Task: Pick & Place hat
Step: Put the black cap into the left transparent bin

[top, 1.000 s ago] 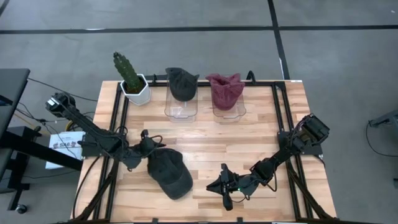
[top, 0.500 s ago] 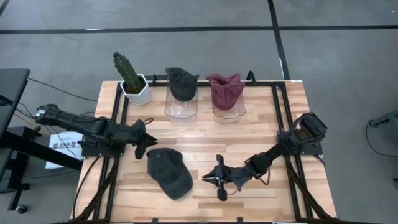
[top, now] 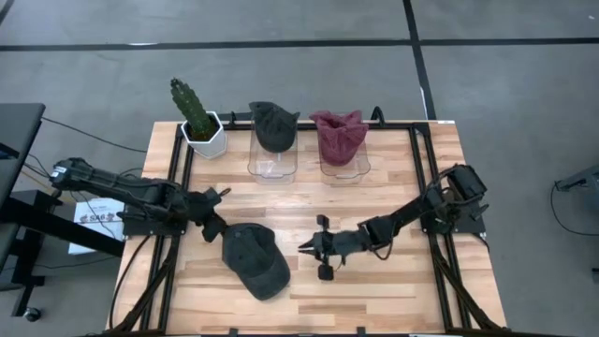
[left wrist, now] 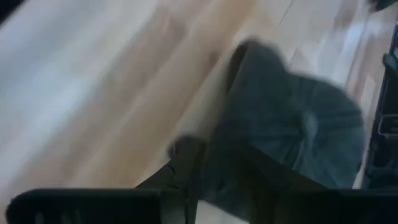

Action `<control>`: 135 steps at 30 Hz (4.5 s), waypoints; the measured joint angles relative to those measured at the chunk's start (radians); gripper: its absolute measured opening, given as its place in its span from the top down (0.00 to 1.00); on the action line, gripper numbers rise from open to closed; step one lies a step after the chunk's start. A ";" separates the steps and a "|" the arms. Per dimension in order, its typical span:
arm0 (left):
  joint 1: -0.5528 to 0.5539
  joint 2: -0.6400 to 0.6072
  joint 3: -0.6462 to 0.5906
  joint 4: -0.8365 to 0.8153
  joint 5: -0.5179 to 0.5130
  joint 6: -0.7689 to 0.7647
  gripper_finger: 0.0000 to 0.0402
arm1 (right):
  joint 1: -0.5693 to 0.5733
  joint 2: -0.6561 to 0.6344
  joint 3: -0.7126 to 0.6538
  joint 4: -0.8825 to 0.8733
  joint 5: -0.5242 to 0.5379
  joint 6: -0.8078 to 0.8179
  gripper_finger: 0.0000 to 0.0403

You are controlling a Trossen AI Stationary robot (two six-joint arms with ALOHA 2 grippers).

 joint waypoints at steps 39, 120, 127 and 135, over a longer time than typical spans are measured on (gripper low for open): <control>0.000 0.432 -0.091 0.849 0.307 0.072 0.77 | -0.095 0.293 0.335 0.134 -0.667 0.066 0.88; -0.199 0.432 -0.091 0.922 0.076 0.095 0.77 | 0.066 0.203 0.419 -0.457 0.215 0.086 0.64; -0.374 0.433 -0.091 0.935 -0.068 0.106 0.77 | 0.035 0.203 0.418 -0.453 0.317 0.078 0.68; -0.474 0.492 -0.091 0.936 -0.203 0.197 0.77 | -0.026 0.190 0.419 -0.458 0.320 0.060 0.67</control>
